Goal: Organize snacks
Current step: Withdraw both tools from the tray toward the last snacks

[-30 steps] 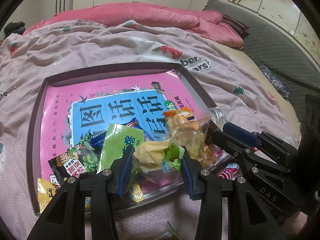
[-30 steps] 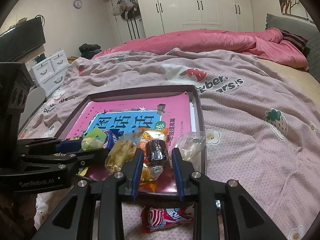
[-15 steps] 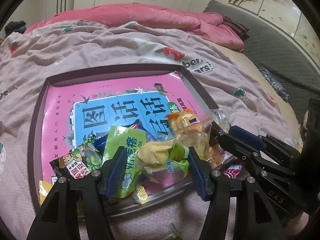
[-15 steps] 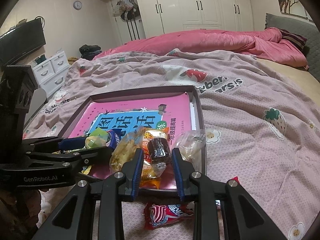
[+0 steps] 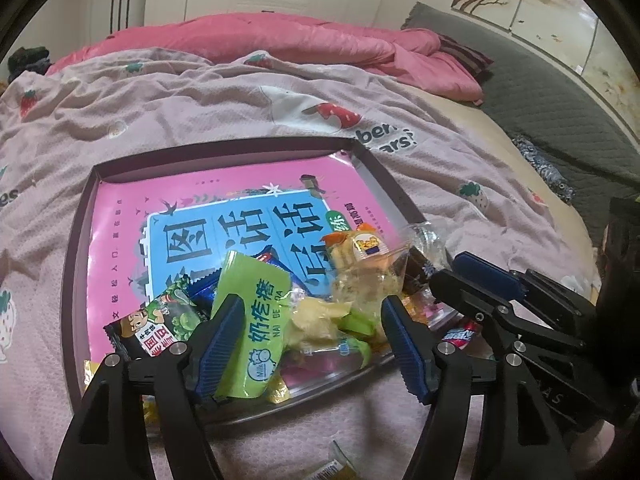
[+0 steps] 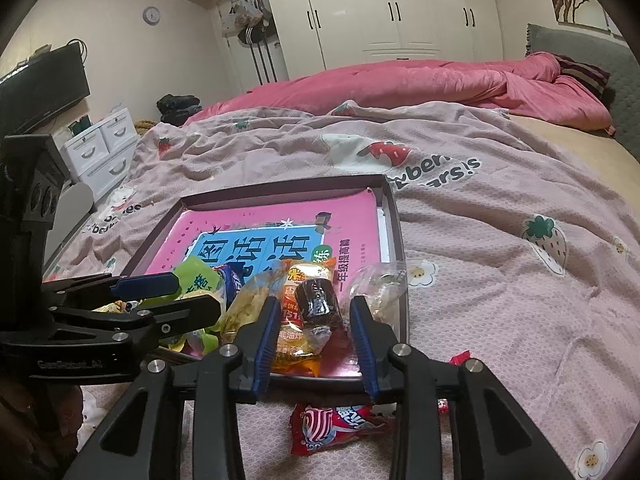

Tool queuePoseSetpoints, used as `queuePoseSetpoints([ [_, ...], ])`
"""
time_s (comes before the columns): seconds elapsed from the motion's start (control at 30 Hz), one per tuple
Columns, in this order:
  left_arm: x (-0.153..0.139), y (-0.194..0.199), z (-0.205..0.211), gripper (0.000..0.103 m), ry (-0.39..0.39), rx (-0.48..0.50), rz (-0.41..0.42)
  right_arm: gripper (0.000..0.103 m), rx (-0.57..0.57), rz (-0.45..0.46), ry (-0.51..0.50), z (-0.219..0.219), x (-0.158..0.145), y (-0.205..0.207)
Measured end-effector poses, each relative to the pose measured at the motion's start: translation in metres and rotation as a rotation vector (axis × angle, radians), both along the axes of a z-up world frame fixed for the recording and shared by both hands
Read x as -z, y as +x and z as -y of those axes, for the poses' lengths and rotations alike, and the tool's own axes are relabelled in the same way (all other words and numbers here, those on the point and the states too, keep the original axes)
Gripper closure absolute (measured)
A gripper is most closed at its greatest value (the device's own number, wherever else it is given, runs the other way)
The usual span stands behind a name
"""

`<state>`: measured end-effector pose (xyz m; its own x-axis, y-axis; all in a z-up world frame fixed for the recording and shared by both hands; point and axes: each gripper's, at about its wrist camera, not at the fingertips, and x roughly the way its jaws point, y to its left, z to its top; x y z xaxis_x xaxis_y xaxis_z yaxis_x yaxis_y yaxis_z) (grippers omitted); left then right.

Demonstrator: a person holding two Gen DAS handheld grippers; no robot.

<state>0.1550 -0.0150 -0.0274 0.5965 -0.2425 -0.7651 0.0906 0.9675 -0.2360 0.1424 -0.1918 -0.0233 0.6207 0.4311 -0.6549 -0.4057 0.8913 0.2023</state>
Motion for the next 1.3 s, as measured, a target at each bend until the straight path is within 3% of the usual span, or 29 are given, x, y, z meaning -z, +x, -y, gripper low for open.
queuePoseSetpoints([
  [0.37,-0.013,-0.008,-0.001,0.026,-0.004,-0.002,0.024,0.059,0.024,0.01,0.019,0.007,-0.009,-0.004],
  [1.3,-0.058,-0.047,-0.02,0.025,0.004,-0.032,0.101,0.053,0.049,0.057,0.024,0.015,-0.035,-0.032],
])
